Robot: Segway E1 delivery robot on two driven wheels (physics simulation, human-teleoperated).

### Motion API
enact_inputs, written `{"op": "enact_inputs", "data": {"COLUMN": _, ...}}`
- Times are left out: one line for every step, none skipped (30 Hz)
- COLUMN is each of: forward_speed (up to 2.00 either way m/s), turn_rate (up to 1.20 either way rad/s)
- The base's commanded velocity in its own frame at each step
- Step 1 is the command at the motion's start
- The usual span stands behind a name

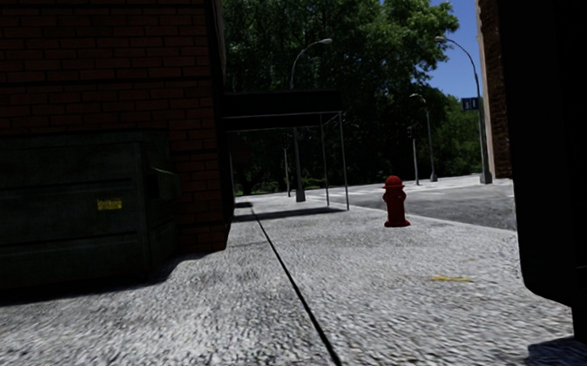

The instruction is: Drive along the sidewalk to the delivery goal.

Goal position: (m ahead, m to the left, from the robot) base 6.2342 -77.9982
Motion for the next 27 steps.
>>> {"op": "enact_inputs", "data": {"forward_speed": 2.0, "turn_rate": 0.0}}
{"op": "enact_inputs", "data": {"forward_speed": 2.0, "turn_rate": 0.0}}
{"op": "enact_inputs", "data": {"forward_speed": 2.0, "turn_rate": 0.0}}
{"op": "enact_inputs", "data": {"forward_speed": 2.0, "turn_rate": 0.0}}
{"op": "enact_inputs", "data": {"forward_speed": 2.0, "turn_rate": 0.0}}
{"op": "enact_inputs", "data": {"forward_speed": 2.0, "turn_rate": 0.0}}
{"op": "enact_inputs", "data": {"forward_speed": 2.0, "turn_rate": 0.0}}
{"op": "enact_inputs", "data": {"forward_speed": 2.0, "turn_rate": 0.0}}
{"op": "enact_inputs", "data": {"forward_speed": 2.0, "turn_rate": 0.0}}
{"op": "enact_inputs", "data": {"forward_speed": 2.0, "turn_rate": 0.0}}
{"op": "enact_inputs", "data": {"forward_speed": 2.0, "turn_rate": 0.0}}
{"op": "enact_inputs", "data": {"forward_speed": 2.0, "turn_rate": 0.0}}
{"op": "enact_inputs", "data": {"forward_speed": 2.0, "turn_rate": 0.0}}
{"op": "enact_inputs", "data": {"forward_speed": 2.0, "turn_rate": 0.0}}
{"op": "enact_inputs", "data": {"forward_speed": 2.0, "turn_rate": 0.0}}
{"op": "enact_inputs", "data": {"forward_speed": 2.0, "turn_rate": 0.0}}
{"op": "enact_inputs", "data": {"forward_speed": 2.0, "turn_rate": 0.0}}
{"op": "enact_inputs", "data": {"forward_speed": 2.0, "turn_rate": 0.0}}
{"op": "enact_inputs", "data": {"forward_speed": 2.0, "turn_rate": 0.0}}
{"op": "enact_inputs", "data": {"forward_speed": 2.0, "turn_rate": 0.0}}
{"op": "enact_inputs", "data": {"forward_speed": 2.0, "turn_rate": 0.0}}
{"op": "enact_inputs", "data": {"forward_speed": 2.0, "turn_rate": 0.0}}
{"op": "enact_inputs", "data": {"forward_speed": 2.0, "turn_rate": 0.0}}
{"op": "enact_inputs", "data": {"forward_speed": 2.0, "turn_rate": 0.0}}
{"op": "enact_inputs", "data": {"forward_speed": 2.0, "turn_rate": 0.0}}
{"op": "enact_inputs", "data": {"forward_speed": 2.0, "turn_rate": 0.0}}
{"op": "enact_inputs", "data": {"forward_speed": 2.0, "turn_rate": 0.0}}
